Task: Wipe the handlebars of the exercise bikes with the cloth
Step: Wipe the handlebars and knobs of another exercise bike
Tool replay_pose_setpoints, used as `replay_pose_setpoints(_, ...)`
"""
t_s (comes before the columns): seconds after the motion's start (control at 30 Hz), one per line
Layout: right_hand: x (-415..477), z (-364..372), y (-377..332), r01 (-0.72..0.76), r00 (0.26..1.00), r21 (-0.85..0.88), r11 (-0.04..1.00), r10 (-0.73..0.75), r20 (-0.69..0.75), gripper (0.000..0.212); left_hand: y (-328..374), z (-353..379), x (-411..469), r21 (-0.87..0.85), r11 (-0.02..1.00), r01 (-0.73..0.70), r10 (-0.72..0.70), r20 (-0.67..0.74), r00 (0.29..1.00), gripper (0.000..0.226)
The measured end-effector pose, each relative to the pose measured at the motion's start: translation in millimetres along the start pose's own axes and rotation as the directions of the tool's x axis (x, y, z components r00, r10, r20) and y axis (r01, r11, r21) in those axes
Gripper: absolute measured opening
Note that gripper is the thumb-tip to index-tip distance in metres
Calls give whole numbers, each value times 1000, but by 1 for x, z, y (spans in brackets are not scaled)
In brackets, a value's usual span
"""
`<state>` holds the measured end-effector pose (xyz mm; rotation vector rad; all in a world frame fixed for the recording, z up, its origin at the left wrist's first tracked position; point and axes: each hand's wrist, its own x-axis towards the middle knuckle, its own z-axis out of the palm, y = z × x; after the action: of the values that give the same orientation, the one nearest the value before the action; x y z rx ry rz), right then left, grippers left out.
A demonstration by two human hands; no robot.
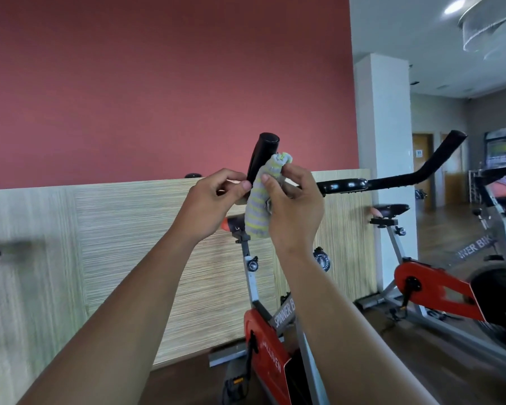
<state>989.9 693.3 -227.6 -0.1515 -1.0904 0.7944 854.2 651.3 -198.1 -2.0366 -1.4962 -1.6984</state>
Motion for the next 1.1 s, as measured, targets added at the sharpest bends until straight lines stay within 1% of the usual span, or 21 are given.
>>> replay_pose_setpoints(0.13,2,3,-12,29,999,16,999,-29,-24,21,7,2,-1,31,999,18,-18,-11,1000,17)
replay_pose_setpoints(0.3,0,-9,-5,-88,996,76,993,87,16,18,15,3,-1,112,993,31,-30,-12,999,14)
replay_pose_setpoints(0.37,0,-15,-4,-118,993,112,987,118,7,16,18,2,-1,142,989,37,-37,0,999,13)
replay_pose_setpoints(0.5,0,-28,-7,-81,996,149,986,84,-16,14,25,3,-6,133,990,43,-48,34,998,29)
replay_pose_setpoints(0.6,3,-34,-8,-85,996,163,983,80,32,16,25,4,-7,117,992,36,-41,41,998,36)
replay_pose_setpoints(0.73,11,-33,-8,-145,986,172,974,129,104,24,18,2,-4,76,996,43,-48,64,997,42)
replay_pose_setpoints(0.8,15,-32,-9,-188,978,167,968,168,127,29,20,1,-3,83,995,59,-65,70,995,42)
replay_pose_setpoints(0.9,24,-31,-12,-281,949,131,951,254,189,31,29,2,-3,117,988,102,-109,55,993,34)
replay_pose_setpoints(1.0,34,-34,-15,-376,899,55,925,350,261,23,39,-1,-3,103,977,185,-192,70,979,24)
replay_pose_setpoints(1.03,38,-34,-17,-414,878,36,910,389,280,20,42,-2,-1,82,971,225,-232,82,969,23)
replay_pose_setpoints(1.1,47,-34,-21,-514,817,12,858,485,312,16,50,-3,2,22,950,311,-312,93,945,41)
